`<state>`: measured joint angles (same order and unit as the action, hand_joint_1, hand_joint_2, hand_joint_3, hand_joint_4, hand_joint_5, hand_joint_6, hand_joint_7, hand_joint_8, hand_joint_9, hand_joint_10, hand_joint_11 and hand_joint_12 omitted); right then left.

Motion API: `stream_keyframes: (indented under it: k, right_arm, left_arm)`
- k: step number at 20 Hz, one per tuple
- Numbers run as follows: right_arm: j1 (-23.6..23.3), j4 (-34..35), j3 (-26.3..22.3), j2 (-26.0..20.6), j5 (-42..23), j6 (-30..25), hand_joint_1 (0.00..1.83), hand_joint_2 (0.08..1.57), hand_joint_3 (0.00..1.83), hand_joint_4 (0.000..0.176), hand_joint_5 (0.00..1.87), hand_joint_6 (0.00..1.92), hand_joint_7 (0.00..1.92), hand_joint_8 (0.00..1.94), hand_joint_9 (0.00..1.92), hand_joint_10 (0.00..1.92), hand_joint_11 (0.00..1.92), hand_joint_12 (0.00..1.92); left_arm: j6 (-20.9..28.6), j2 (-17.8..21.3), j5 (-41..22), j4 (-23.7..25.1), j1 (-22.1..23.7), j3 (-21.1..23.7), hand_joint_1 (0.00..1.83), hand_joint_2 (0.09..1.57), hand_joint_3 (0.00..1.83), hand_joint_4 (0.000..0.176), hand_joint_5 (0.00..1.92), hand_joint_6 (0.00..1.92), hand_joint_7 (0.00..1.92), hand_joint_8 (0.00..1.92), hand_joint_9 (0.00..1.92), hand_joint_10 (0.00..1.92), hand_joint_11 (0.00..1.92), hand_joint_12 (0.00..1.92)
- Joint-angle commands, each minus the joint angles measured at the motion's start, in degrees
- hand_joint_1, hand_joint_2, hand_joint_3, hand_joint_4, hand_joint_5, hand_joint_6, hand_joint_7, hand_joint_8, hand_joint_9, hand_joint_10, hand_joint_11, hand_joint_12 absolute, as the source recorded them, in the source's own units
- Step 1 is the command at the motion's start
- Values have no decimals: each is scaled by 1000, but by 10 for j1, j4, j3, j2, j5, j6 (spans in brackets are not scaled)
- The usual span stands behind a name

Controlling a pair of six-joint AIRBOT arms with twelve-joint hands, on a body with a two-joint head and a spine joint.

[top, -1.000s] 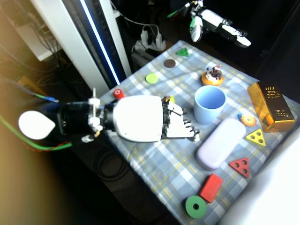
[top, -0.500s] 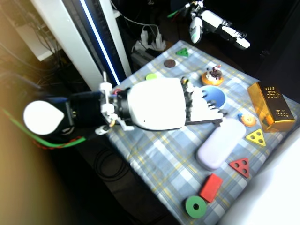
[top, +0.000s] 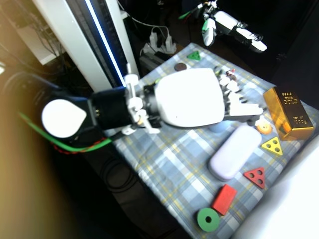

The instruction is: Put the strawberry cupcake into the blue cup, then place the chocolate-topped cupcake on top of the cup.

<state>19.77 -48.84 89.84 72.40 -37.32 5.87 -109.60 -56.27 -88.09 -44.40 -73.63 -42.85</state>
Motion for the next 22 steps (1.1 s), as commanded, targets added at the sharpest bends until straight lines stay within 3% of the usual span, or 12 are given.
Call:
stream_keyframes:
  k: [1,4,5,8,10,12,14,15,17,18,19,22]
  right_arm:
    - [-8,32,5,7,-45,-4,1009,1151,1,109,902,1096,927,0,839,8,254,1203]
    - [-8,32,20,28,-45,-6,987,1135,0,175,927,1052,937,7,858,18,230,1272]
    - [-8,32,25,35,-45,-6,681,1073,0,19,896,425,926,2,887,41,254,1470]
    - [-8,32,41,57,-45,-7,617,1122,8,0,941,12,942,0,898,84,318,1479]
    - [-8,32,42,60,-45,-7,942,1184,9,129,830,1167,786,4,656,19,12,1551]
    - [-8,32,42,60,-45,-7,971,1189,4,110,830,1208,971,17,850,221,241,1600]
    - [-8,32,42,60,-45,-9,989,1226,0,21,779,1288,968,1,680,619,218,1628]
    - [-8,32,42,60,-45,-10,760,1209,0,0,735,532,872,0,567,624,129,1654]
    - [-8,31,43,60,-45,-10,722,1220,0,0,871,62,802,1,500,595,57,1661]
    - [-8,31,43,60,-45,-10,872,1219,0,115,795,1032,789,19,578,379,74,1541]
    - [-7,29,43,61,-45,-11,707,1230,2,0,729,500,753,7,582,270,55,1502]
    - [-1,25,43,62,-44,-16,716,1205,0,0,791,34,613,0,523,37,8,1253]
  left_arm:
    - [2,3,-62,26,6,-4,0,813,0,77,2,0,32,2,40,4,0,0]
    - [2,3,-61,27,6,-5,0,818,0,86,1,0,27,0,44,4,0,0]
    - [2,3,-61,27,6,-5,0,815,0,95,0,0,21,0,43,4,0,0]
    - [2,3,-58,30,6,-7,0,811,0,75,44,5,80,7,71,5,0,0]
    - [2,3,-57,30,6,-7,0,812,0,72,53,5,92,6,73,3,0,0]
    - [2,3,-57,30,6,-6,0,808,0,63,60,7,94,6,81,6,0,0]
    - [2,2,-56,30,6,-6,0,799,0,77,48,0,88,2,68,0,0,0]
    - [2,2,-56,30,6,-6,0,801,0,77,46,0,89,2,71,2,0,0]
    - [2,2,-56,30,6,-6,0,809,0,76,33,0,67,0,49,0,0,0]
    - [2,2,-56,30,6,-6,0,810,0,72,29,0,55,0,42,0,0,0]
    - [2,2,-56,30,6,-6,0,810,1,76,26,0,48,0,41,0,0,0]
    - [2,2,-56,30,6,-6,0,809,0,81,34,3,65,9,51,5,0,0]
